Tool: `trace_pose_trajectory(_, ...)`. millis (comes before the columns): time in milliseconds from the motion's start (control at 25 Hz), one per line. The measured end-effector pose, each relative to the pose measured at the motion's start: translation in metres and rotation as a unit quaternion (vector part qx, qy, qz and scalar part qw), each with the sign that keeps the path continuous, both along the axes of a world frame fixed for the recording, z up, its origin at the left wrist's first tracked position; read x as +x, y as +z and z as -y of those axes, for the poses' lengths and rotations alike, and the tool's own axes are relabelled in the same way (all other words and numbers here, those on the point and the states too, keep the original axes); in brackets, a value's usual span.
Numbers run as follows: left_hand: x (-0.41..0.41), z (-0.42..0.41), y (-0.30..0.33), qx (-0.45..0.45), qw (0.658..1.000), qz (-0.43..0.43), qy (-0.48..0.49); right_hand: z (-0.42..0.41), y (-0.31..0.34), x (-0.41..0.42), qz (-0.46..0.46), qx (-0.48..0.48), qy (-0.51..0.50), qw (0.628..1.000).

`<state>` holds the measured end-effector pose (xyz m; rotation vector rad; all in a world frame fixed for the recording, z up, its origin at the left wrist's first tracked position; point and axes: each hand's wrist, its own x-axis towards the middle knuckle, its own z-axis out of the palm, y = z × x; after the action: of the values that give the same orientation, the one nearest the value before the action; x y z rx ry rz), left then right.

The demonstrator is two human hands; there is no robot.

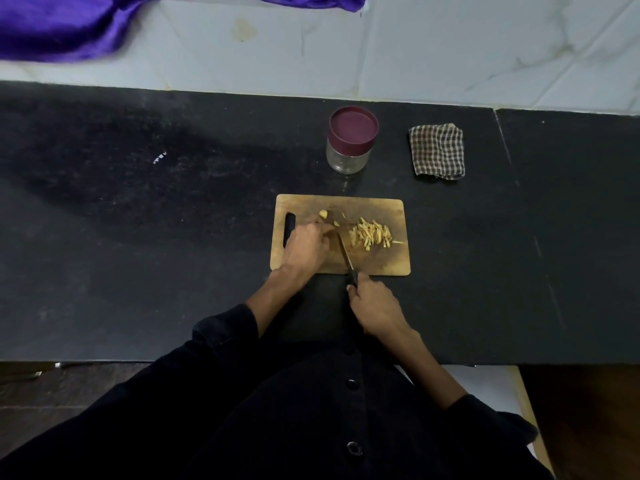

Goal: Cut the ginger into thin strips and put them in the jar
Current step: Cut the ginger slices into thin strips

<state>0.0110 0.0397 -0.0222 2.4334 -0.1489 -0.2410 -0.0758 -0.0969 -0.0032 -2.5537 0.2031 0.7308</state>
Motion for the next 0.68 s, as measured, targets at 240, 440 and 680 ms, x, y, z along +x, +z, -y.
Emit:
trace_pose_trajectory(240, 0.001, -0.001, 0.001, 0.01, 1.0, 0.012, -0.006, 0.009, 0.006, 0.006, 0.059, -0.014, -0.035, 0.998)
trace_pose_trajectory(440, 0.002, 0.001, 0.006, 0.002, 0.999, 0.034, -0.007, 0.016, 0.012, 0.006, 0.126, -0.032, -0.046, 0.99)
trace_pose_trajectory(680, -0.005, 0.007, 0.01, -0.006, 0.995, 0.092, -0.031, 0.019, 0.013, 0.007, 0.145, -0.028, -0.064, 0.987)
